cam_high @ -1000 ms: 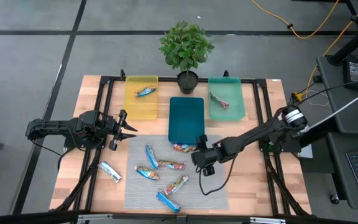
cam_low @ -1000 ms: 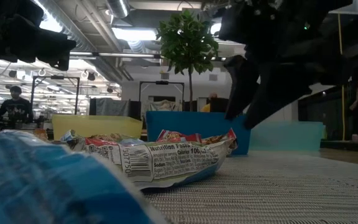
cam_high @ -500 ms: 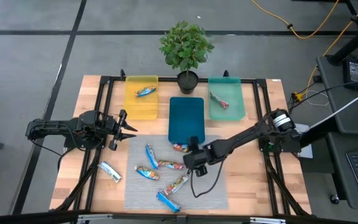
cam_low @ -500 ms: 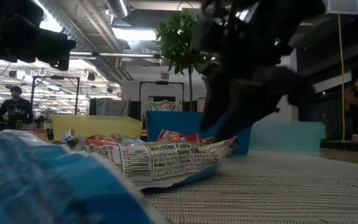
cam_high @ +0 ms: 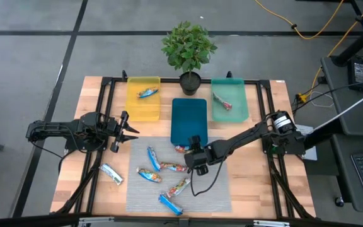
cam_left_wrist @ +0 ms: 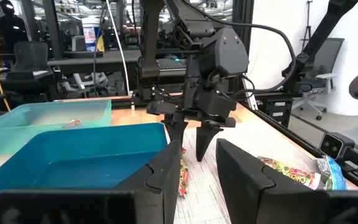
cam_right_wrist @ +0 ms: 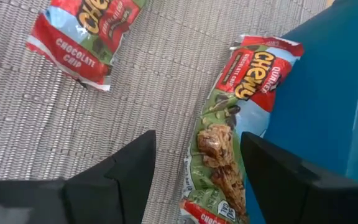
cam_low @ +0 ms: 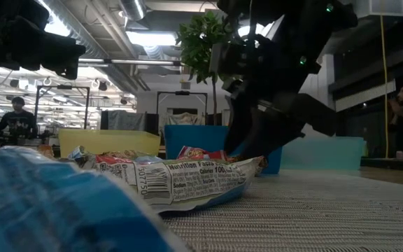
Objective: Pick and place Granola Bars by type
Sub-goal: Put the red granola bar into the green bin
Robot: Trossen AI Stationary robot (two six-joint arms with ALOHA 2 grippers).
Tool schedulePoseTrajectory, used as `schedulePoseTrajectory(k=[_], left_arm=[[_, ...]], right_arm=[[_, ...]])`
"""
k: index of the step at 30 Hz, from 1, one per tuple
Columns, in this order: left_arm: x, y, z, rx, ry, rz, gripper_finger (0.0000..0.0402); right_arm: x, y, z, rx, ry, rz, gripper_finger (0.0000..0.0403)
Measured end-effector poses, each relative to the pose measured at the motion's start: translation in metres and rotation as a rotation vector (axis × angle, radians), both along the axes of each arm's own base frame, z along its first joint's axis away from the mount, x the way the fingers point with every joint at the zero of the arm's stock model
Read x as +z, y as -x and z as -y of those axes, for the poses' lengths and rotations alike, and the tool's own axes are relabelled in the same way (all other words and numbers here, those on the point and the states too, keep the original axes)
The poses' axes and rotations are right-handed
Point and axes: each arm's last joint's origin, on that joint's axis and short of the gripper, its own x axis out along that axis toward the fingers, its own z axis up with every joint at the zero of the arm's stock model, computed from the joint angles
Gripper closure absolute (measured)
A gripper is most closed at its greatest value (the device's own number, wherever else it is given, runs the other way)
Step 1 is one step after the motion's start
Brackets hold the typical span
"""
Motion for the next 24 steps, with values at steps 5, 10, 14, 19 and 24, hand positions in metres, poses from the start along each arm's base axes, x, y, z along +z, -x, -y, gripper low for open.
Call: schedulePoseTrajectory(k=[5,10,14,19,24], left_arm=[[0.000,0.000,0.000,0.000,0.000,0.000,0.0306],[0.000,0.000,0.000,0.000,0.000,0.000,0.0309],[0.000,0.000,0.000,0.000,0.000,0.000,0.0305],[0.000,0.000,0.000,0.000,0.000,0.000,0.0305],[0.000,0.000,0.000,0.000,0.000,-0.001,0.0309]], right_arm=[[0.000,-0.001,0.004,-0.012,0.000,0.000,0.0167],[-0.001,-0.003,0.009,-0.026,-0.001,0.000,0.0167],[-0.004,-0.004,0.012,-0.039,0.000,-0.007,0.0167],[-0.011,-0.005,0.013,-0.043,0.001,-0.019,0.0167],[-0.014,-0.007,0.013,-0.044,-0.001,-0.016,0.0167]])
